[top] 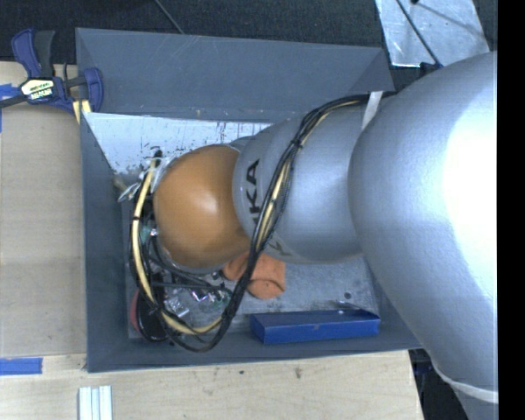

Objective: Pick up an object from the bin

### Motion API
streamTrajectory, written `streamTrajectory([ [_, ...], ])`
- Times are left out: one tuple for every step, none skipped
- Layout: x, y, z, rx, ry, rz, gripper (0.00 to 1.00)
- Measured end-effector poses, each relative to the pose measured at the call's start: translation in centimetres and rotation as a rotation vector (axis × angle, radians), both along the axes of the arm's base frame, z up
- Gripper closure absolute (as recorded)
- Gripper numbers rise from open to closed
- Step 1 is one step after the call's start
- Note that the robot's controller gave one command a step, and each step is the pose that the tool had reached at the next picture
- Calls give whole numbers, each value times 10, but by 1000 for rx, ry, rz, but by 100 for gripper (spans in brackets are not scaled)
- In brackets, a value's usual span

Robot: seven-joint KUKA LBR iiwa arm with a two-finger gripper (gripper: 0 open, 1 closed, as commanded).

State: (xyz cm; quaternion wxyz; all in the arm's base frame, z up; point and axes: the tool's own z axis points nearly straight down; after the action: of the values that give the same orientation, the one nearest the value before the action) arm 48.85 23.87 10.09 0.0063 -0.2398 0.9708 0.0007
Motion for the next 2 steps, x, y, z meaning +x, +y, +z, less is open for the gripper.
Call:
streamTrajectory([
  [-1, -7, -29, -4, 8, 99, 0],
  [10, 5, -31, -9, 13, 417, 100],
])
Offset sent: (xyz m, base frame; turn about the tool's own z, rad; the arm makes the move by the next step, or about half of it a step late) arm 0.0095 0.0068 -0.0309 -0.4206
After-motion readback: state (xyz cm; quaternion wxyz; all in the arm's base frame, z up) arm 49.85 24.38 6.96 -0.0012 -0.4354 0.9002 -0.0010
